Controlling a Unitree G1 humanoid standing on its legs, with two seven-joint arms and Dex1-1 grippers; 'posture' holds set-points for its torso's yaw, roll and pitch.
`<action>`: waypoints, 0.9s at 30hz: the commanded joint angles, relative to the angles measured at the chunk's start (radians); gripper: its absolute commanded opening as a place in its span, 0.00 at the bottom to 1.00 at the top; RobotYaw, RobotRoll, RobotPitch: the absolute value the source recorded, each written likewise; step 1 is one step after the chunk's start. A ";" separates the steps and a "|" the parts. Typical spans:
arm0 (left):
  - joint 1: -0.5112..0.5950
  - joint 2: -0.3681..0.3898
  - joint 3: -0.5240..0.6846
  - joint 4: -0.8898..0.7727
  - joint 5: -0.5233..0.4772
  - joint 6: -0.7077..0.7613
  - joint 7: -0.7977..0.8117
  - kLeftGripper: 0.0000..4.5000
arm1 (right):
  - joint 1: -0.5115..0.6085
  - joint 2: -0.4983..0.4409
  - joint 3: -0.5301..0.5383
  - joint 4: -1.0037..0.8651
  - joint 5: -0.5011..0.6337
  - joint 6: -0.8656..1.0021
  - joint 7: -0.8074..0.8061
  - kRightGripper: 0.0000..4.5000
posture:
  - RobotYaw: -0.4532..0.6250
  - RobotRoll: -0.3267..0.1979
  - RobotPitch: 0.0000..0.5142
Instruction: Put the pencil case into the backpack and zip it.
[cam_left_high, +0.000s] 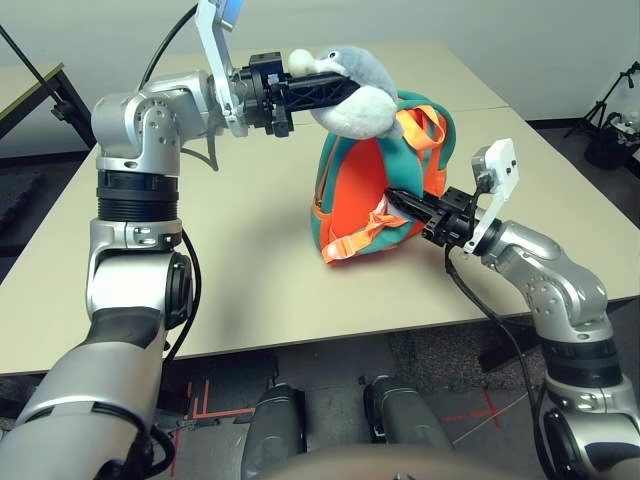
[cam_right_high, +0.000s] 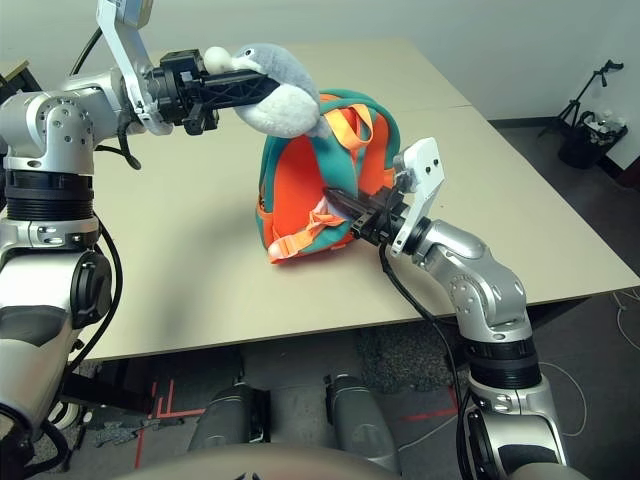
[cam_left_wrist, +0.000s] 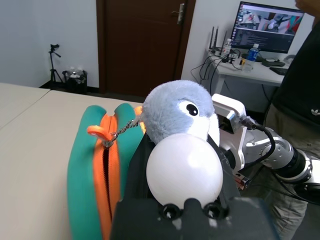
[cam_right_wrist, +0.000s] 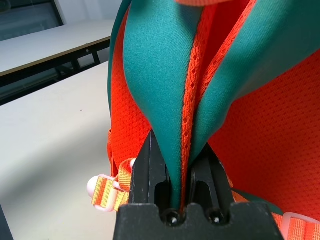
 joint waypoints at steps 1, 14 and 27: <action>0.015 0.039 -0.010 -0.001 -0.002 -0.004 -0.023 0.10 | -0.006 0.000 0.003 0.011 -0.009 -0.012 -0.003 0.03 | 0.25 0.62 0.00; 0.189 0.212 -0.047 -0.104 -0.017 0.082 -0.081 0.10 | -0.008 0.001 -0.005 0.025 -0.013 -0.013 -0.017 0.03 | 0.27 0.62 0.01; 0.382 0.214 -0.122 -0.142 0.042 0.069 -0.013 0.10 | -0.030 0.014 0.008 0.055 -0.023 -0.021 -0.011 0.03 | 0.28 0.62 0.01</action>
